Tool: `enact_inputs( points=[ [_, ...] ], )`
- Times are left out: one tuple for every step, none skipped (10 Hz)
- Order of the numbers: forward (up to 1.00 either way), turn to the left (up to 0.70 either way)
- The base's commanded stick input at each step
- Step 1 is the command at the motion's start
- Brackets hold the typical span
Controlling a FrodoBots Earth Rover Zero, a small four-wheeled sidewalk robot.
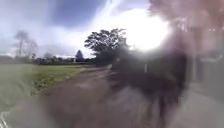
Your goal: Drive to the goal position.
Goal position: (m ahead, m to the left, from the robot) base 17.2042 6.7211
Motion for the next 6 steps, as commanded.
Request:
enact_inputs(
  points=[
    [0.85,0.00],
    [0.85,0.00],
    [0.85,0.00],
    [0.85,0.00],
    [0.85,0.00],
    [0.85,0.00]
  ],
)
